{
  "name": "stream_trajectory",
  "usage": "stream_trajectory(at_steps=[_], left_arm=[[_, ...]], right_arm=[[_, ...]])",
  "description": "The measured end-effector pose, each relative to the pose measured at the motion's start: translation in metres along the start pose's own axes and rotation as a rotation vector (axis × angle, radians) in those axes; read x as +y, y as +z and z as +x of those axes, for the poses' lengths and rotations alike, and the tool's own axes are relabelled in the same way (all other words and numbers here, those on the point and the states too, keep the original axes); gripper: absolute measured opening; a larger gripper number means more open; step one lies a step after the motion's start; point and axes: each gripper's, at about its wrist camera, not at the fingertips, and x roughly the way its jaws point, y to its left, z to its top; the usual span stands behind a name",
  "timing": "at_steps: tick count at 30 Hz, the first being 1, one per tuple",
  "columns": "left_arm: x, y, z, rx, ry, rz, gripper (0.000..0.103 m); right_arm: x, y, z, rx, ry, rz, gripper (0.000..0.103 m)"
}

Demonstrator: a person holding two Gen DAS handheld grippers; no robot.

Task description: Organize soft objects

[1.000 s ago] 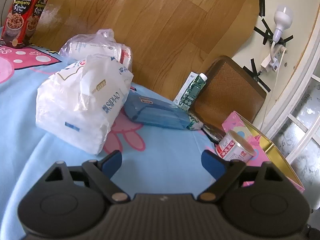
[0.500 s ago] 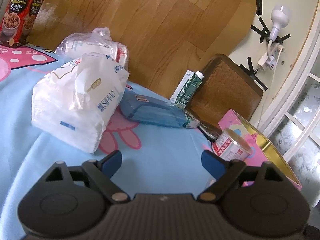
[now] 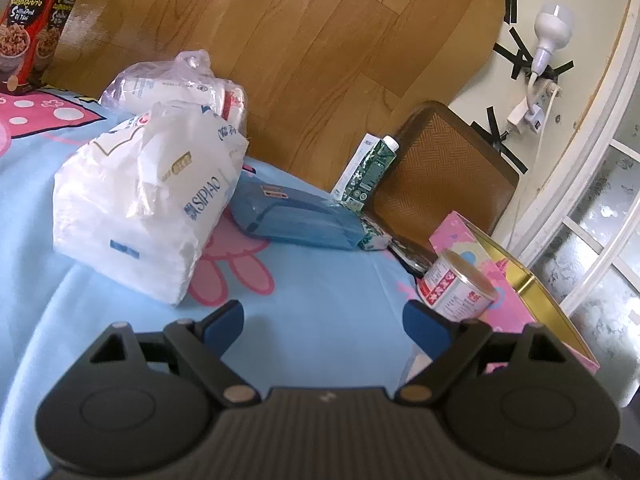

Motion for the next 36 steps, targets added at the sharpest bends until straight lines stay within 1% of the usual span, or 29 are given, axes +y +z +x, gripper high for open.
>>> stream_trajectory(at_steps=[9, 16, 19, 21, 24, 29, 31, 32, 33, 34, 36], left_arm=[[0.001, 0.0, 0.0, 0.005, -0.006, -0.008, 0.091], [0.001, 0.001, 0.001, 0.01, -0.007, -0.011, 0.091], [0.004, 0.001, 0.001, 0.018, -0.03, -0.019, 0.091], [0.004, 0.002, 0.001, 0.031, -0.069, -0.021, 0.091], [-0.003, 0.0, -0.001, 0.036, -0.098, 0.004, 0.091], [-0.022, -0.009, 0.004, 0.097, -0.155, 0.015, 0.091], [-0.031, -0.014, 0.011, 0.141, -0.132, 0.038, 0.093], [-0.037, -0.017, 0.011, 0.135, -0.114, 0.063, 0.094], [-0.041, -0.019, 0.011, 0.146, -0.114, 0.073, 0.096], [-0.044, -0.02, 0.012, 0.163, -0.13, 0.066, 0.096], [-0.051, -0.027, 0.013, 0.193, -0.173, 0.051, 0.096]], right_arm=[[-0.002, 0.0, -0.001, 0.0, 0.004, -0.001, 0.096], [0.0, -0.001, -0.001, -0.007, -0.013, 0.01, 0.096], [0.002, -0.001, -0.002, -0.014, -0.041, 0.016, 0.096], [0.005, -0.002, -0.006, -0.012, -0.072, 0.016, 0.096], [0.005, -0.008, -0.017, 0.004, -0.055, 0.044, 0.096], [-0.002, -0.013, -0.026, 0.083, -0.051, 0.166, 0.096], [-0.006, -0.015, -0.028, 0.095, -0.052, 0.194, 0.096], [-0.005, -0.015, -0.027, 0.104, -0.069, 0.19, 0.096], [-0.004, -0.015, -0.023, 0.121, -0.096, 0.175, 0.096], [-0.003, -0.016, -0.018, 0.144, -0.126, 0.155, 0.096], [0.004, -0.018, -0.013, 0.157, -0.15, 0.105, 0.096]])
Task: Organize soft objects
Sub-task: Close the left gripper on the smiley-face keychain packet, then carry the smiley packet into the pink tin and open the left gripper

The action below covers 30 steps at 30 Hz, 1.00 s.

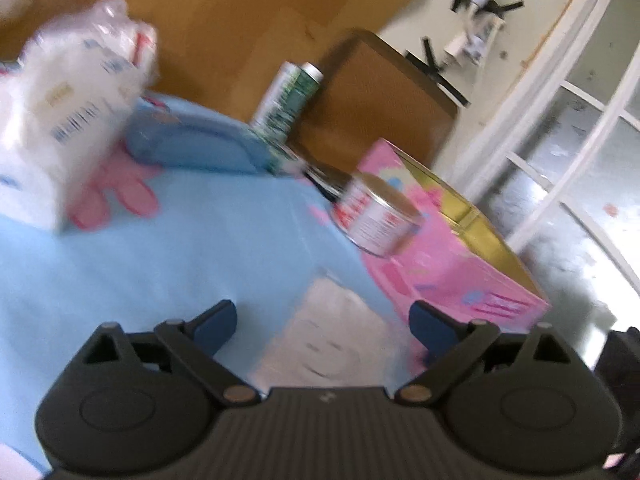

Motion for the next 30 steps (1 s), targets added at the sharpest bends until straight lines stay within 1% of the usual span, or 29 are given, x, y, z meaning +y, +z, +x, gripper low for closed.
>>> stream_trajectory(at_steps=[1, 3, 5, 7, 10, 12, 16, 18, 20, 21, 22, 23, 25, 26, 28, 30], left_arm=[[-0.005, -0.004, 0.002, 0.011, -0.008, 0.008, 0.096], [-0.018, -0.011, 0.006, 0.022, 0.003, 0.044, 0.095], [-0.027, -0.016, 0.008, 0.047, -0.026, 0.053, 0.095], [-0.032, -0.02, 0.01, 0.072, -0.054, 0.053, 0.095], [-0.037, -0.021, 0.009, 0.091, -0.063, 0.061, 0.095], [-0.036, -0.018, 0.006, 0.085, -0.065, 0.045, 0.095], [-0.024, -0.005, -0.004, 0.036, -0.04, -0.004, 0.096], [-0.02, 0.0, -0.001, 0.043, -0.048, -0.031, 0.095], [-0.02, 0.001, 0.008, 0.071, -0.063, -0.037, 0.09], [-0.022, -0.001, 0.016, 0.093, -0.068, -0.029, 0.082], [-0.023, -0.003, 0.023, 0.105, -0.07, -0.021, 0.077], [-0.027, -0.006, 0.025, 0.09, -0.062, -0.007, 0.076], [-0.035, -0.008, 0.025, 0.081, -0.016, 0.032, 0.075], [-0.037, -0.008, 0.023, 0.078, -0.002, 0.044, 0.075], [-0.038, -0.006, 0.015, 0.058, -0.009, 0.04, 0.075], [-0.043, 0.001, 0.007, 0.029, -0.026, 0.039, 0.075]], right_arm=[[0.005, 0.0, 0.002, 0.007, -0.007, -0.029, 0.096], [0.012, -0.002, 0.005, 0.015, -0.017, -0.078, 0.096], [0.017, -0.005, 0.007, 0.02, -0.019, -0.114, 0.096], [0.016, -0.006, 0.007, 0.021, -0.017, -0.125, 0.096], [0.013, -0.006, 0.007, 0.019, -0.011, -0.11, 0.096], [0.012, -0.005, 0.007, 0.018, -0.011, -0.105, 0.096], [0.013, -0.002, 0.01, 0.017, -0.015, -0.101, 0.096], [0.013, -0.001, 0.011, 0.018, -0.027, -0.097, 0.096], [0.013, 0.0, 0.013, 0.02, -0.04, -0.099, 0.096], [0.014, 0.001, 0.014, 0.021, -0.043, -0.102, 0.096], [0.015, 0.001, 0.016, 0.021, -0.048, -0.108, 0.096], [0.017, 0.002, 0.018, 0.022, -0.052, -0.12, 0.096], [0.021, 0.003, 0.021, 0.02, -0.028, -0.141, 0.092], [0.023, 0.004, 0.022, 0.015, -0.039, -0.148, 0.092], [0.026, 0.004, 0.022, -0.001, -0.051, -0.158, 0.086], [0.029, 0.002, 0.017, -0.034, -0.06, -0.18, 0.085]])
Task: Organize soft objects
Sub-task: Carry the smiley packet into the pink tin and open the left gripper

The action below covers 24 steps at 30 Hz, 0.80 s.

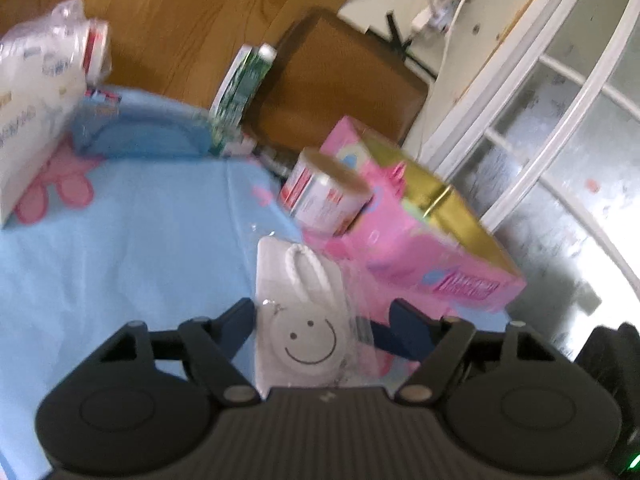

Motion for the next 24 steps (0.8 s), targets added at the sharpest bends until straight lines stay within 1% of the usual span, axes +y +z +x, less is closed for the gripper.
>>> stream_trajectory(at_steps=[2, 3, 4, 5, 6, 8, 11, 12, 13, 15, 16, 18, 19, 20, 21, 22, 24], left_arm=[[-0.012, 0.013, -0.005, -0.028, -0.035, 0.026, 0.075], [-0.02, 0.02, -0.004, -0.033, -0.061, 0.045, 0.075], [-0.029, 0.027, -0.001, -0.037, -0.076, 0.068, 0.075], [-0.04, 0.035, 0.003, -0.042, -0.084, 0.098, 0.075], [-0.05, 0.042, 0.009, -0.044, -0.095, 0.123, 0.075], [-0.07, 0.057, 0.025, -0.044, -0.126, 0.17, 0.075], [-0.1, 0.075, 0.054, -0.042, -0.185, 0.221, 0.076], [-0.109, 0.08, 0.065, -0.041, -0.199, 0.231, 0.081], [-0.117, 0.085, 0.077, -0.037, -0.202, 0.235, 0.092], [-0.128, 0.092, 0.105, -0.04, -0.155, 0.244, 0.094], [-0.131, 0.094, 0.119, -0.034, -0.11, 0.252, 0.094], [-0.13, 0.092, 0.131, -0.025, -0.044, 0.245, 0.094], [-0.128, 0.089, 0.131, -0.024, -0.049, 0.235, 0.094], [-0.123, 0.084, 0.127, -0.024, -0.067, 0.234, 0.093], [-0.121, 0.079, 0.122, -0.031, -0.067, 0.247, 0.093], [-0.119, 0.072, 0.115, -0.044, -0.05, 0.272, 0.093], [-0.113, 0.059, 0.101, -0.063, -0.02, 0.316, 0.094]], right_arm=[[0.002, 0.001, -0.006, -0.049, -0.022, -0.023, 0.084], [0.002, 0.003, -0.009, -0.072, -0.041, -0.032, 0.081], [0.001, 0.005, -0.013, -0.095, -0.051, -0.04, 0.073], [-0.002, 0.008, -0.016, -0.109, -0.052, -0.042, 0.073], [-0.007, 0.01, -0.02, -0.126, -0.073, -0.036, 0.073], [-0.019, 0.016, -0.029, -0.168, -0.135, -0.029, 0.072], [-0.049, 0.022, -0.042, -0.217, -0.209, 0.022, 0.072], [-0.061, 0.025, -0.047, -0.229, -0.239, 0.034, 0.072], [-0.071, 0.027, -0.049, -0.239, -0.27, 0.041, 0.072], [-0.094, 0.03, -0.048, -0.254, -0.333, 0.052, 0.074], [-0.107, 0.032, -0.043, -0.251, -0.381, 0.051, 0.078], [-0.134, 0.032, -0.031, -0.194, -0.485, 0.076, 0.081], [-0.149, 0.03, -0.026, -0.154, -0.529, 0.111, 0.081], [-0.161, 0.027, -0.026, -0.137, -0.549, 0.157, 0.081], [-0.171, 0.023, -0.031, -0.145, -0.547, 0.207, 0.081], [-0.177, 0.018, -0.038, -0.171, -0.531, 0.256, 0.081], [-0.18, 0.01, -0.047, -0.214, -0.522, 0.315, 0.081]])
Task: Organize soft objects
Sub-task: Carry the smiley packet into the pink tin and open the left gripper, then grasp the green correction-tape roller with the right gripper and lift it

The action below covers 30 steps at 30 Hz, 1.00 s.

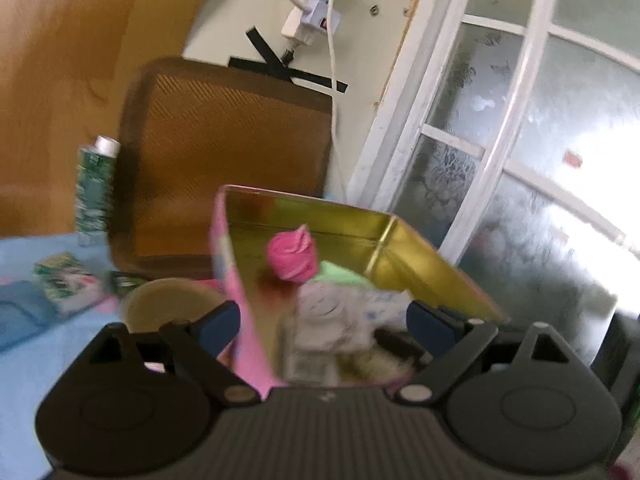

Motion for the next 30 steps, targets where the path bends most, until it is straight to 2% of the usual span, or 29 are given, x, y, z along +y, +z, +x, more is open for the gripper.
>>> stream_trajectory(at_steps=[3, 6, 10, 13, 15, 17, 19, 22, 24, 26, 27, 29, 30], left_arm=[[0.009, -0.02, -0.027, -0.011, 0.014, 0.031, 0.094], [0.026, -0.04, -0.057, -0.028, 0.048, 0.035, 0.094], [0.063, -0.063, -0.091, -0.039, 0.133, -0.011, 0.094], [0.096, -0.074, -0.113, -0.048, 0.247, -0.058, 0.094], [0.114, -0.08, -0.12, -0.052, 0.351, -0.068, 0.094], [0.129, -0.086, -0.124, -0.057, 0.406, -0.088, 0.094], [0.14, -0.092, -0.125, -0.049, 0.396, -0.139, 0.091], [0.145, -0.091, -0.131, -0.087, 0.384, -0.164, 0.095], [0.146, -0.09, -0.13, -0.075, 0.371, -0.165, 0.095], [0.145, -0.09, -0.127, -0.064, 0.36, -0.165, 0.095], [0.146, -0.09, -0.126, -0.062, 0.353, -0.167, 0.095], [0.149, -0.091, -0.128, -0.065, 0.334, -0.175, 0.095], [0.15, -0.092, -0.129, -0.069, 0.322, -0.183, 0.096]], right_arm=[[0.007, -0.003, -0.009, -0.057, 0.006, 0.036, 0.081], [0.023, -0.006, -0.018, -0.13, 0.051, 0.038, 0.081], [0.058, -0.011, -0.039, -0.194, 0.159, -0.016, 0.081], [0.088, -0.016, -0.049, -0.205, 0.234, -0.09, 0.075], [0.108, -0.016, -0.047, -0.168, 0.295, -0.138, 0.065], [0.125, -0.011, -0.035, -0.097, 0.359, -0.177, 0.055], [0.14, -0.002, -0.02, -0.03, 0.405, -0.189, 0.042], [0.155, 0.013, 0.007, 0.069, 0.421, -0.154, 0.034], [0.164, 0.025, 0.023, 0.102, 0.402, -0.167, 0.034], [0.174, 0.044, 0.041, 0.121, 0.348, -0.229, 0.035], [0.178, 0.056, 0.055, 0.16, 0.33, -0.253, 0.036], [0.179, 0.081, 0.088, 0.249, 0.281, -0.264, 0.05], [0.179, 0.091, 0.104, 0.301, 0.264, -0.269, 0.065]])
